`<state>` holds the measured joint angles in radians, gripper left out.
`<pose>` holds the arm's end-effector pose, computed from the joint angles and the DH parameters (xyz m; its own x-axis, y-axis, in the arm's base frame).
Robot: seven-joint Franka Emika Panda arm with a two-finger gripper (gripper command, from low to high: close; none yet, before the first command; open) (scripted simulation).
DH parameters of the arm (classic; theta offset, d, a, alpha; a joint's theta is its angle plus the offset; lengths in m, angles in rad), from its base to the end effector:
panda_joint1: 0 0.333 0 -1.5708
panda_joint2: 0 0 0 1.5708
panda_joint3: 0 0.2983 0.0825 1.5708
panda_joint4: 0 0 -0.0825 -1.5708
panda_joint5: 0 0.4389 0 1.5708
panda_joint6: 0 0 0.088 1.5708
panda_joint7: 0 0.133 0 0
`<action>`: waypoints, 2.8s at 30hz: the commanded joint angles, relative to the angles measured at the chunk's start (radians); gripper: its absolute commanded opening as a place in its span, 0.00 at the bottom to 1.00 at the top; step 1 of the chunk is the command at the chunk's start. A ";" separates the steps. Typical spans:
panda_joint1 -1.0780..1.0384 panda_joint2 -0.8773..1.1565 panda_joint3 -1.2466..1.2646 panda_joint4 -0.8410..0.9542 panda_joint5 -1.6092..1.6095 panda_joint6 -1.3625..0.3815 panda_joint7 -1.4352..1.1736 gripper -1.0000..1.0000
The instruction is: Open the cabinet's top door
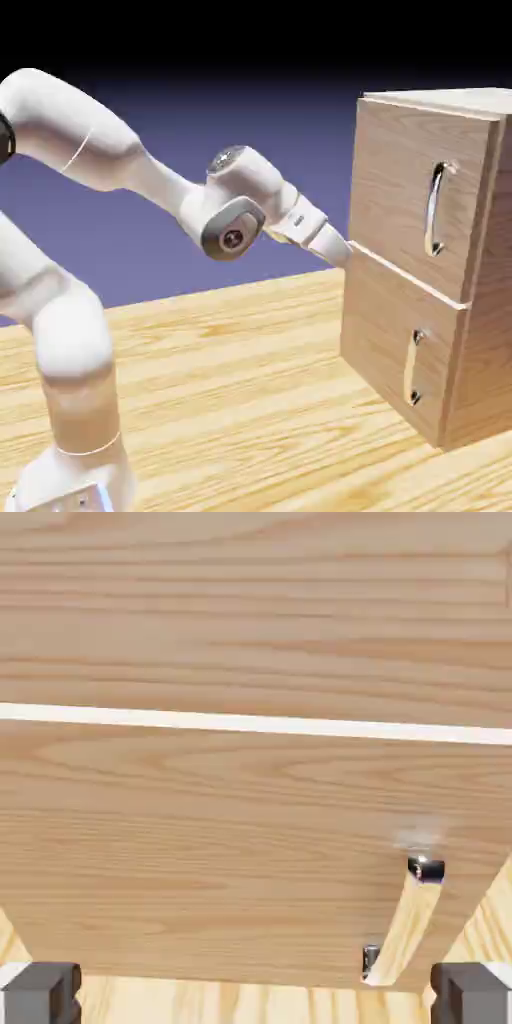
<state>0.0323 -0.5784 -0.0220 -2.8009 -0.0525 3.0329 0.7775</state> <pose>0.4619 0.0095 0.3993 0.5222 -0.6627 0.5368 -0.4499 -0.7488 -0.4867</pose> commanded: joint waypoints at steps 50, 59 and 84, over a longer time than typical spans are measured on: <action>0.844 -0.348 -0.912 0.376 -2.175 -0.169 1.512 0.50; 0.996 -0.411 -1.076 0.444 -2.566 -0.199 1.784 0.50; 0.939 -0.250 -1.020 0.370 -2.714 -0.443 2.120 0.00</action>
<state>0.9712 -0.8282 -1.0425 -2.4307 -2.7678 2.5906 2.8973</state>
